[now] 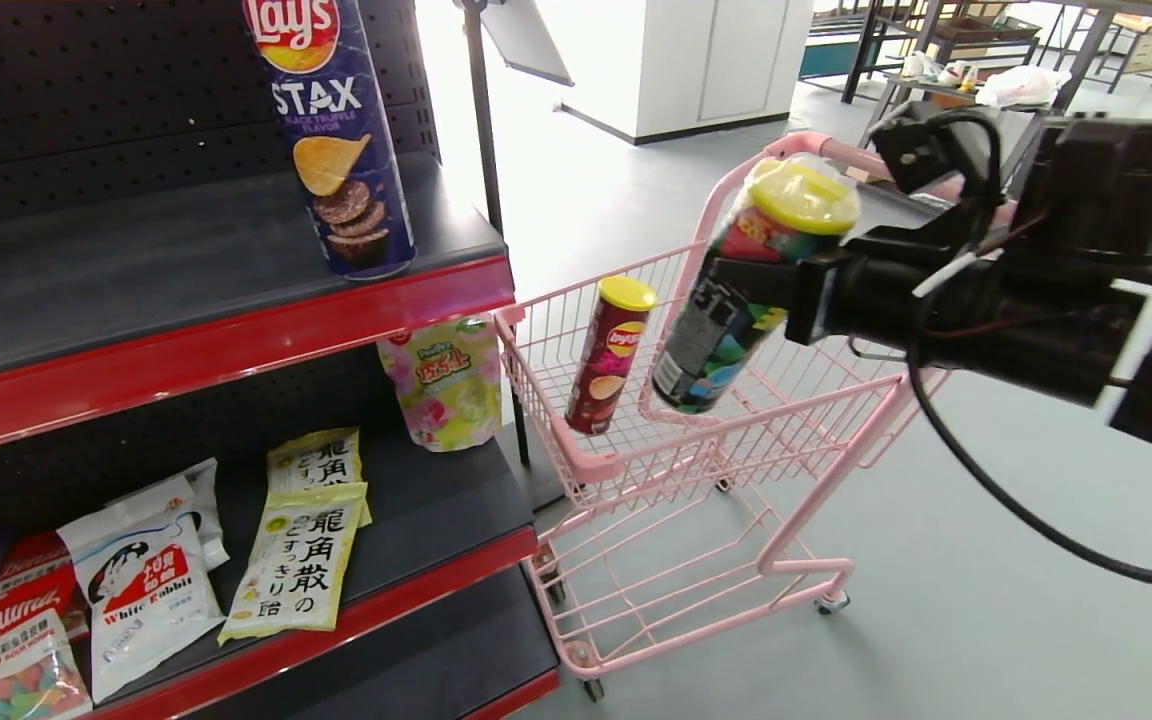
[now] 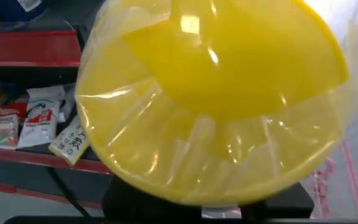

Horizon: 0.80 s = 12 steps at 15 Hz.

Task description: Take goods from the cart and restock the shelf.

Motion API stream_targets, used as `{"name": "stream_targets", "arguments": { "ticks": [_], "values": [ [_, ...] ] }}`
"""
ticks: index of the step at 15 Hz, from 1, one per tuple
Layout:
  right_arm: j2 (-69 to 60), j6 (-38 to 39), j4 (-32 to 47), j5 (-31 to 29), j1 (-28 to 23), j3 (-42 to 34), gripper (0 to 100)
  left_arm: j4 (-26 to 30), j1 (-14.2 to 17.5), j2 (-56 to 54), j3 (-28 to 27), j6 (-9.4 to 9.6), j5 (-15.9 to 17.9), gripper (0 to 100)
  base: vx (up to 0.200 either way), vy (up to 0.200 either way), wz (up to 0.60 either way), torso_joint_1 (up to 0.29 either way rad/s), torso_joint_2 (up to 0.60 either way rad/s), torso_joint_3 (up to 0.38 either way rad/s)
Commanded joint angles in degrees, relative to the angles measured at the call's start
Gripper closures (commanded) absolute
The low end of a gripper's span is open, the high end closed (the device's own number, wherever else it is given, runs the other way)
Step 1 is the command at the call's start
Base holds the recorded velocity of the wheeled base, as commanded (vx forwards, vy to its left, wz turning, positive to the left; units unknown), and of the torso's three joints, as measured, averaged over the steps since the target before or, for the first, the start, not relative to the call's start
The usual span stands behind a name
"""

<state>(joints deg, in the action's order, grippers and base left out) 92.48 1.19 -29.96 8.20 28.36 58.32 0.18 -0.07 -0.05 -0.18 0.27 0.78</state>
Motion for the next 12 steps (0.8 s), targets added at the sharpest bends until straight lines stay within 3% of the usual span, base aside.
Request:
{"name": "stream_targets", "arguments": {
  "ticks": [1,2,4,5,6,8,12],
  "values": [
    [-19.26,-5.24,13.18,-9.43,-1.37,-8.57,100,-0.01,-0.01,0.05,0.01,0.00,0.01,0,0.000,0.000,0.00,0.000,0.00,0.000],
    [-23.22,-4.27,19.59,-10.58,-3.75,-11.30,100,-0.01,-0.01,0.05,0.01,0.00,0.01,0,0.000,0.000,0.00,0.000,0.00,0.000],
    [-25.07,-0.05,20.03,-9.08,-8.32,-12.53,100,-0.01,-0.01,0.05,0.01,0.00,0.01,0,0.000,0.000,0.00,0.000,0.00,0.000],
    [-27.09,0.12,20.56,-7.59,-8.58,-11.91,100,-0.01,-0.01,0.05,0.01,0.00,0.01,0,0.000,0.000,0.00,0.000,0.00,0.000],
    [-29.20,0.04,21.53,-1.61,-8.40,-12.79,100,-0.01,0.07,0.05,0.01,0.00,0.01,0,0.000,0.000,0.00,0.000,0.00,0.000],
    [-30.78,-2.86,27.06,1.29,-8.32,-15.43,100,-0.01,-0.01,0.05,0.01,0.00,0.01,0,0.000,0.000,0.00,0.000,0.00,0.000],
    [-29.20,-6.29,27.06,4.54,-6.91,-16.84,100,-0.01,0.07,0.05,0.01,0.08,0.01,0,0.000,0.000,0.00,0.000,0.00,0.000]
  ]
}}
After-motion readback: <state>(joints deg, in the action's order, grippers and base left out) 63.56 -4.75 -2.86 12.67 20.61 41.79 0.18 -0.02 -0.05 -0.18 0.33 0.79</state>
